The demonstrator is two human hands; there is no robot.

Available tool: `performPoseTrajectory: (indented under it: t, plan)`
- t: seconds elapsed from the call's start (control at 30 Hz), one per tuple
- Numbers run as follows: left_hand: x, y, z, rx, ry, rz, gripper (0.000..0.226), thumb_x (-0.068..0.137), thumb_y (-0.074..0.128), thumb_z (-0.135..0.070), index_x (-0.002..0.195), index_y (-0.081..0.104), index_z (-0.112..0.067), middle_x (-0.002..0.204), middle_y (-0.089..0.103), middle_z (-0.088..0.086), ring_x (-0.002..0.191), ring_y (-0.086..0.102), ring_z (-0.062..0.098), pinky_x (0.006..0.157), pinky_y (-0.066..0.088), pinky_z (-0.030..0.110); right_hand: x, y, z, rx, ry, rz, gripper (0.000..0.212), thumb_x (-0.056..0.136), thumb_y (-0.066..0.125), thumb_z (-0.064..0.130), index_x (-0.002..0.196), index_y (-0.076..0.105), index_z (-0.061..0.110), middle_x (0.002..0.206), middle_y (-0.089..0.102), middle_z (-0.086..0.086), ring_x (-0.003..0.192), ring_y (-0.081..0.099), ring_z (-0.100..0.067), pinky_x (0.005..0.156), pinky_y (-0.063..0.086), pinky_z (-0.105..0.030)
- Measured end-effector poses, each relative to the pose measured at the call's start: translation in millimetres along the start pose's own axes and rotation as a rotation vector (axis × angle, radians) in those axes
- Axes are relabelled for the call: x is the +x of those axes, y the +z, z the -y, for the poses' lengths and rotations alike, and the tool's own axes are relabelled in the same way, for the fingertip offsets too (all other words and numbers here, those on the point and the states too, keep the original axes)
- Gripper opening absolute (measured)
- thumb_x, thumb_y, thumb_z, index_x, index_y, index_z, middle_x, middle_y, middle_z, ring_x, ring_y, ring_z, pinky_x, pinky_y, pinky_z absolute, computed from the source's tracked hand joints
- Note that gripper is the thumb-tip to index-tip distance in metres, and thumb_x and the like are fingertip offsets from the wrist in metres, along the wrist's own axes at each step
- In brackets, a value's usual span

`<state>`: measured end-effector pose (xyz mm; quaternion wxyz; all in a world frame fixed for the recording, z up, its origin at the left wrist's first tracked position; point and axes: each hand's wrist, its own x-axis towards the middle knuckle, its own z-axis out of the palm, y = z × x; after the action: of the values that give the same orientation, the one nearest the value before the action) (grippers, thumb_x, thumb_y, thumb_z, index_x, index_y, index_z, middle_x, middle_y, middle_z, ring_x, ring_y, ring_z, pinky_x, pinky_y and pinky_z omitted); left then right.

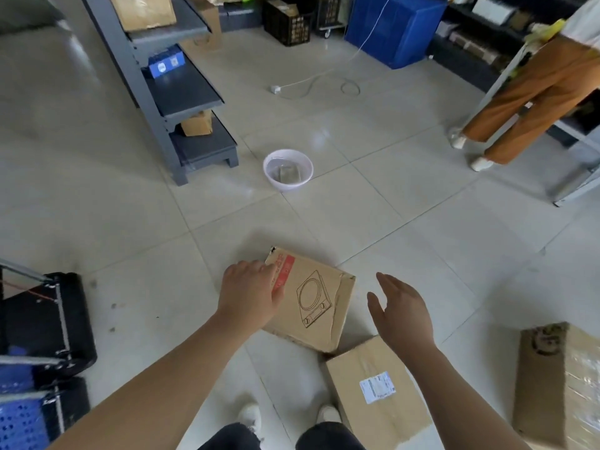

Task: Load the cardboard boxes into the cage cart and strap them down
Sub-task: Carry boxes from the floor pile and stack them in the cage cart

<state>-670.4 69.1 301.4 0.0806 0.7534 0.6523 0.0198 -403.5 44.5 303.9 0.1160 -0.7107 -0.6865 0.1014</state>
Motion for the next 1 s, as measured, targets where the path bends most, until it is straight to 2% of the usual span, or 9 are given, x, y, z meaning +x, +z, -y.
performPoseTrajectory:
  t: [0.1, 0.23, 0.43, 0.57, 0.63, 0.77, 1.0]
  plan:
    - [10, 6, -5, -0.007, -0.041, -0.015, 0.044, 0.084, 0.048, -0.048, 0.11, 0.066, -0.017, 0.099, 0.068, 0.002, 0.091, 0.062, 0.026, 0.084, 0.045, 0.038, 19, 7, -11, -0.015, -0.029, 0.019, 0.043, 0.085, 0.067, 0.021, 0.124, 0.06, 0.003, 0.12, 0.065, -0.013, 0.108, 0.062, -0.033, 0.097, 0.047, -0.044]
    - [23, 24, -22, -0.051, -0.137, -0.015, 0.042, 0.084, 0.046, -0.048, 0.11, 0.064, -0.021, 0.094, 0.067, -0.001, 0.088, 0.061, 0.024, 0.08, 0.045, 0.037, 49, 19, -34, -0.011, -0.079, 0.082, 0.042, 0.085, 0.066, 0.019, 0.124, 0.06, 0.003, 0.119, 0.065, -0.013, 0.11, 0.06, -0.034, 0.097, 0.047, -0.044]
    - [45, 76, -72, -0.04, -0.33, 0.023, 0.038, 0.085, 0.052, -0.047, 0.109, 0.062, -0.021, 0.098, 0.066, -0.003, 0.086, 0.061, 0.023, 0.078, 0.045, 0.036, 109, 45, -90, -0.028, -0.209, 0.25, 0.044, 0.091, 0.058, 0.022, 0.131, 0.054, 0.007, 0.13, 0.059, -0.01, 0.121, 0.052, -0.03, 0.105, 0.037, -0.038]
    - [65, 122, -111, -0.076, -0.46, 0.055, 0.042, 0.087, 0.046, -0.049, 0.118, 0.057, -0.024, 0.108, 0.066, -0.003, 0.096, 0.06, 0.023, 0.085, 0.046, 0.036, 148, 78, -135, -0.049, -0.337, 0.292, 0.038, 0.085, 0.066, 0.017, 0.12, 0.062, 0.004, 0.111, 0.067, -0.013, 0.103, 0.061, -0.035, 0.094, 0.046, -0.04]
    - [75, 149, -126, -0.092, -0.515, 0.06, 0.043, 0.087, 0.05, -0.047, 0.121, 0.058, -0.022, 0.111, 0.067, -0.001, 0.098, 0.061, 0.024, 0.086, 0.047, 0.036, 164, 100, -157, -0.078, -0.417, 0.294, 0.035, 0.081, 0.07, 0.015, 0.113, 0.065, 0.003, 0.101, 0.07, -0.013, 0.094, 0.064, -0.035, 0.087, 0.05, -0.04]
    - [88, 215, -146, -0.139, -0.609, 0.089, 0.043, 0.087, 0.053, -0.044, 0.122, 0.058, -0.02, 0.113, 0.066, -0.001, 0.1, 0.06, 0.023, 0.087, 0.046, 0.037, 192, 161, -196, -0.121, -0.512, 0.294, 0.039, 0.075, 0.075, 0.015, 0.112, 0.067, 0.005, 0.1, 0.071, -0.01, 0.091, 0.066, -0.032, 0.084, 0.052, -0.041]
    - [109, 376, -155, -0.247, -0.773, 0.2, 0.052, 0.092, 0.042, -0.048, 0.138, 0.036, -0.024, 0.129, 0.053, -0.003, 0.114, 0.052, 0.019, 0.095, 0.04, 0.033, 222, 321, -262, -0.169, -0.562, 0.388, 0.04, 0.083, 0.067, 0.022, 0.12, 0.062, 0.007, 0.114, 0.067, -0.01, 0.101, 0.064, -0.032, 0.09, 0.051, -0.041]
